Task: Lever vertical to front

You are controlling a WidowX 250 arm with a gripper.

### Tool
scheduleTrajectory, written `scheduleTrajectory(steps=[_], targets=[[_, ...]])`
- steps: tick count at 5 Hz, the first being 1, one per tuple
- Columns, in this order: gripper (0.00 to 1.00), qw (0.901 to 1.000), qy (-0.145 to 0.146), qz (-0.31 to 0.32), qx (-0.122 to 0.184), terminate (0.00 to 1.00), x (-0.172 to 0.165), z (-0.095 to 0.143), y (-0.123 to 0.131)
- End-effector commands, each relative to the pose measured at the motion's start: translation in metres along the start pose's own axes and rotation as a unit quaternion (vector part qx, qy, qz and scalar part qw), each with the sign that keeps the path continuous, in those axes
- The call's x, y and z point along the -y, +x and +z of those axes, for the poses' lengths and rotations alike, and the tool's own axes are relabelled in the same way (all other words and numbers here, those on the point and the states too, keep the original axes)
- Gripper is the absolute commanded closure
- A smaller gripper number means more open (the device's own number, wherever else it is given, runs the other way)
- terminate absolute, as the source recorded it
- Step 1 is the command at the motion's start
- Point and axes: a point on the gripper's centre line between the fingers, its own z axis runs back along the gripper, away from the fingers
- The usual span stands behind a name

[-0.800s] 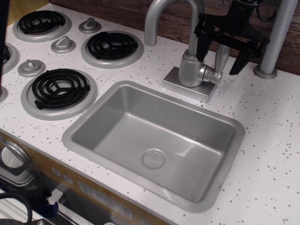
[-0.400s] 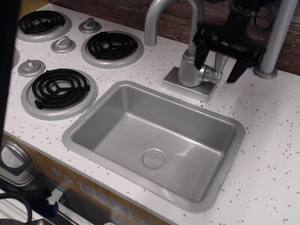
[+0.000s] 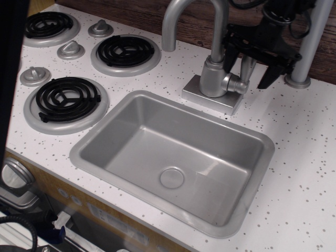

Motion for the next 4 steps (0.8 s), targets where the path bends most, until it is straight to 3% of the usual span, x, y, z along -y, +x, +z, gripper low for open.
scheduleTrajectory(steps=[1,3,4], targets=[[0.00,0.9986,0.004,0.002,0.052,0.00,-0.0088,0.0340,0.0237],[0.00,0.9989,-0.004,-0.002,0.047,0.00,-0.0120,0.0312,0.0295],[1.00,0.9989,-0.017,0.003,0.044,0.00,-0.0112,0.0254,0.0293]])
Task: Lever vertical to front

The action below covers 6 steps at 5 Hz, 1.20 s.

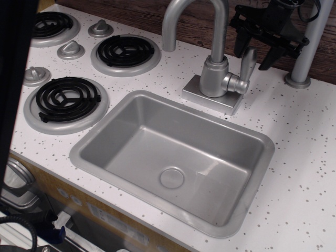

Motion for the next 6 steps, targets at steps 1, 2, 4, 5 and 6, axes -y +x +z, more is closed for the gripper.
scheduleTrajectory(steps=[1,2,4,5,6], targets=[[1.00,0.9996,-0.016,0.018,0.014,0.00,-0.005,0.013,0.007],[1.00,0.9995,-0.015,0.026,-0.008,0.00,-0.002,0.015,-0.006],[1.00,0.9960,-0.041,0.038,-0.069,0.00,0.015,0.004,-0.038],[1.00,0.9940,-0.055,0.033,-0.088,0.00,0.017,-0.002,-0.044],[1.00,0.9918,-0.079,0.023,-0.098,0.00,0.016,-0.018,-0.048]])
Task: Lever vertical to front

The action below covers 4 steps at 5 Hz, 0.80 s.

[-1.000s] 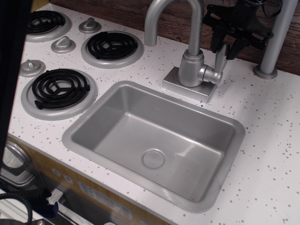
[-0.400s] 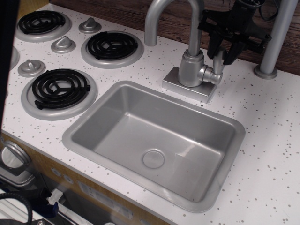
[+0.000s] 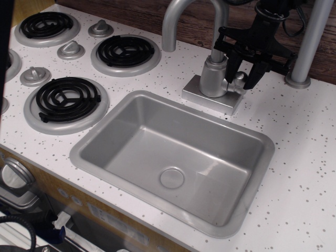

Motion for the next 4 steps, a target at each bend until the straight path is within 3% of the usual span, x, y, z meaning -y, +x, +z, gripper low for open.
scheduleTrajectory(steps=[1,2,3,4], targets=[[1.00,0.9990,-0.039,-0.022,-0.006,0.00,0.005,-0.022,-0.001],[1.00,0.9984,-0.049,-0.026,-0.004,0.00,0.005,-0.031,-0.001],[0.00,0.9992,-0.032,-0.021,0.004,0.00,0.006,-0.021,-0.002],[1.00,0.9998,-0.009,-0.008,0.012,0.00,0.005,-0.006,-0.007]])
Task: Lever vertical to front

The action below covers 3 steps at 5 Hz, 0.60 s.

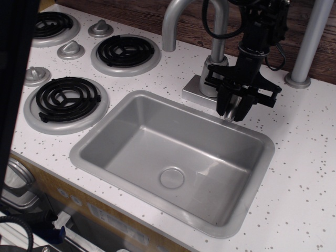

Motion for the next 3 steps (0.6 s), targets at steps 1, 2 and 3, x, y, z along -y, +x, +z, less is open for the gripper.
scheduleTrajectory(steps=[1,2,3], targets=[[1.00,0.9987,0.010,0.006,0.050,0.00,0.0050,0.0444,-0.0018],[1.00,0.9985,0.016,0.012,0.052,0.00,0.0042,0.0492,-0.0041],[1.00,0.9982,0.018,0.012,0.055,0.00,0.0010,0.0513,-0.0047]])
